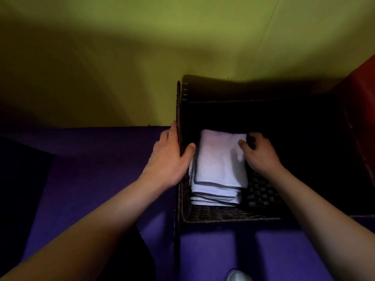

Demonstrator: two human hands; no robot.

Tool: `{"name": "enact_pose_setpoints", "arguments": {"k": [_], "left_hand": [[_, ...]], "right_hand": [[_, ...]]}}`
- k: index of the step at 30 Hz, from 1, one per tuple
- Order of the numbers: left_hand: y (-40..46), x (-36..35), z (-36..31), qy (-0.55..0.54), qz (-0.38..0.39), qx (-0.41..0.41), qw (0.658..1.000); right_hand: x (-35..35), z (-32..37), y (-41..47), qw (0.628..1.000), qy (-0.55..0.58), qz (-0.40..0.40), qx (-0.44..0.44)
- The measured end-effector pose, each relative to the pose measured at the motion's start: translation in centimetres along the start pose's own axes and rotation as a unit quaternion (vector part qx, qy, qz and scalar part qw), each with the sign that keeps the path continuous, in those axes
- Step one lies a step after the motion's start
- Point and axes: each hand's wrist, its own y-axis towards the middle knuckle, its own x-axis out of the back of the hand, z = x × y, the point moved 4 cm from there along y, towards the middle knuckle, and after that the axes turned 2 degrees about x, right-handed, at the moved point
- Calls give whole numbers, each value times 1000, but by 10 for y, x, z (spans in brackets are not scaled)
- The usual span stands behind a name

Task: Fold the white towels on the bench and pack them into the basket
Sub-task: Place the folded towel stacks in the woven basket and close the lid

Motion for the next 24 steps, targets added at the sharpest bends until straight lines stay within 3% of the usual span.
{"name": "enact_pose_setpoints", "arguments": {"k": [9,14,18,24], "left_hand": [[-22,15,-11,-5,14,19,1000],[-46,47,-31,74,45,-3,996],[-89,101,-60,168,34,-49,984],[-163,219,-100,176,-4,-76,981]], "right_hand": [[53,72,-63,993,-11,-59,103],[87,113,-106,982,-57,-79,162],[108,156,-158,978,-94,-72,174],[146,267,-245,971,-93,-72,209]]}}
